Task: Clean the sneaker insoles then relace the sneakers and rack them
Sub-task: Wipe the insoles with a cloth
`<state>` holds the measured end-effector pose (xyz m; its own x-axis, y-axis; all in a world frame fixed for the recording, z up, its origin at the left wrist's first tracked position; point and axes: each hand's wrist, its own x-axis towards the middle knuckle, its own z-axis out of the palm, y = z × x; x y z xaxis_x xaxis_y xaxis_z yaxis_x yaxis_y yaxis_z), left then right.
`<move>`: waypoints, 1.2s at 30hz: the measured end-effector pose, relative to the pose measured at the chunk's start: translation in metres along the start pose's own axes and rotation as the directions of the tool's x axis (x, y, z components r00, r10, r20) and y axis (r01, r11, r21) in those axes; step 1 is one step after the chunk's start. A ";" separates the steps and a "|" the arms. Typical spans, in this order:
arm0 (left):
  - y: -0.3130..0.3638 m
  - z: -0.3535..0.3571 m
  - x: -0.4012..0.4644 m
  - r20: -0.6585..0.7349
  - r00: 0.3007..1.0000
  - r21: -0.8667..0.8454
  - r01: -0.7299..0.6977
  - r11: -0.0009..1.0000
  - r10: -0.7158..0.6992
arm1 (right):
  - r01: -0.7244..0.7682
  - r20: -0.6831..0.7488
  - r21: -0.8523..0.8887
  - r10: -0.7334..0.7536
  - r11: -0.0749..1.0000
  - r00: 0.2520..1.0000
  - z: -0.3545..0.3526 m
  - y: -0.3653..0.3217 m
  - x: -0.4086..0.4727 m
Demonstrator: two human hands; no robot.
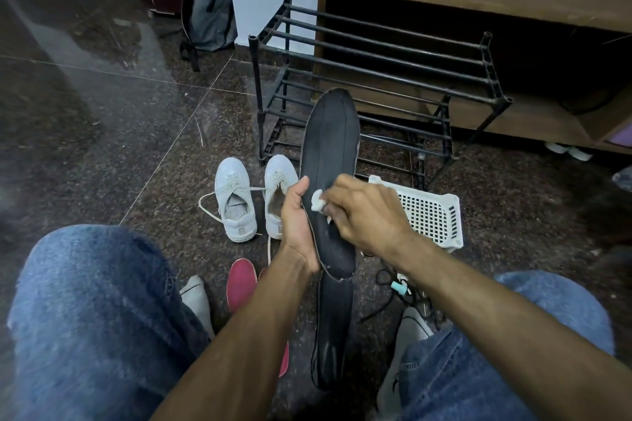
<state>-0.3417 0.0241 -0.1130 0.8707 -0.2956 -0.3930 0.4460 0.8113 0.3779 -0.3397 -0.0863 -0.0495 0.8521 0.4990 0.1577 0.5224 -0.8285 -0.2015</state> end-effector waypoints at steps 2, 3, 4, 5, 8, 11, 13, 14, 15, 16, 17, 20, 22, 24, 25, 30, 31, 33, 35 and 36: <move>0.000 0.003 -0.002 0.026 1.000 0.025 -0.011 1.000 0.010 | -0.056 -0.077 -0.023 0.054 0.998 0.996 -0.003 0.007 0.011; 0.001 0.006 -0.004 0.027 0.999 0.023 -0.023 0.999 0.023 | -0.067 -0.098 -0.014 0.065 0.998 0.993 -0.004 0.009 0.012; 0.004 0.005 -0.003 0.023 0.999 0.016 -0.035 0.999 0.035 | -0.050 -0.090 0.000 0.050 0.999 0.995 -0.003 0.007 0.010; 0.007 0.005 -0.003 0.017 0.999 0.007 -0.047 0.999 0.047 | -0.007 -0.057 0.017 0.008 1.000 0.998 -0.001 0.003 0.003; 0.014 0.001 0.002 0.022 0.998 -0.008 -0.052 0.999 0.052 | 0.136 0.029 0.078 -0.139 0.988 0.990 0.004 -0.014 -0.026; 0.009 0.007 0.000 0.052 0.998 0.034 -0.036 0.999 0.034 | 0.103 -0.045 -0.002 -0.103 0.995 0.994 0.001 -0.001 -0.019; 0.002 0.012 -0.002 0.069 0.997 0.041 -0.031 0.999 0.028 | -0.033 -0.136 -0.032 0.028 0.999 0.990 -0.007 0.013 0.001; 0.001 0.011 -0.002 0.064 0.998 0.030 -0.026 0.999 0.024 | -0.075 -0.136 -0.027 0.071 0.997 0.988 -0.010 0.018 0.007; 0.003 0.013 -0.004 0.054 0.998 0.023 -0.026 0.999 0.025 | -0.077 -0.116 -0.013 0.075 0.997 0.990 -0.009 0.019 0.009; 0.006 0.013 -0.005 0.054 0.998 0.015 -0.026 1.000 0.025 | -0.042 -0.093 0.003 0.042 0.999 0.995 -0.007 0.018 0.007; 0.009 0.011 -0.004 0.059 0.998 0.008 -0.025 1.000 0.025 | 0.015 -0.059 0.027 -0.014 1.000 0.998 -0.004 0.014 0.000; 0.013 0.003 0.001 0.067 0.997 -0.014 -0.027 1.000 0.028 | 0.176 0.077 0.091 -0.183 0.980 0.980 0.003 -0.002 -0.030; 0.008 0.003 0.000 0.084 0.996 -0.012 -0.017 1.000 0.018 | 0.186 0.043 0.047 -0.188 0.981 0.981 0.002 0.001 -0.026; 0.002 0.008 -0.004 0.066 0.998 0.011 -0.017 1.000 0.016 | 0.069 -0.049 -0.051 -0.071 0.996 0.996 -0.005 0.010 -0.008; 0.001 0.012 -0.005 0.063 0.998 0.010 -0.026 1.000 0.026 | 0.000 -0.073 -0.087 -0.007 0.996 0.997 -0.008 0.015 0.001; 0.015 0.010 -0.003 0.098 0.994 -0.050 -0.047 0.998 0.052 | 0.161 0.019 0.100 -0.164 0.982 0.986 -0.003 0.002 -0.018; 0.018 0.006 -0.001 0.109 0.993 -0.069 -0.040 0.997 0.048 | 0.186 0.083 0.147 -0.199 0.972 0.976 -0.001 0.000 -0.030; 0.021 0.004 -0.001 0.135 0.989 -0.075 -0.042 0.996 0.052 | 0.127 0.111 0.228 -0.156 0.965 0.982 0.004 0.008 -0.038; 0.024 0.007 0.000 0.170 0.984 -0.086 -0.030 0.996 0.045 | -0.080 0.022 0.425 0.078 0.902 0.997 0.010 0.016 -0.035; 0.026 0.010 0.000 0.167 0.985 -0.081 -0.033 0.996 0.046 | -0.183 0.011 0.556 0.214 0.811 0.977 0.012 0.017 -0.033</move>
<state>-0.3283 0.0404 -0.0947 0.9128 -0.3379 -0.2293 0.3987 0.8588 0.3217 -0.3582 -0.1135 -0.0698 0.9444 0.3130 0.1008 0.2840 -0.6219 -0.7298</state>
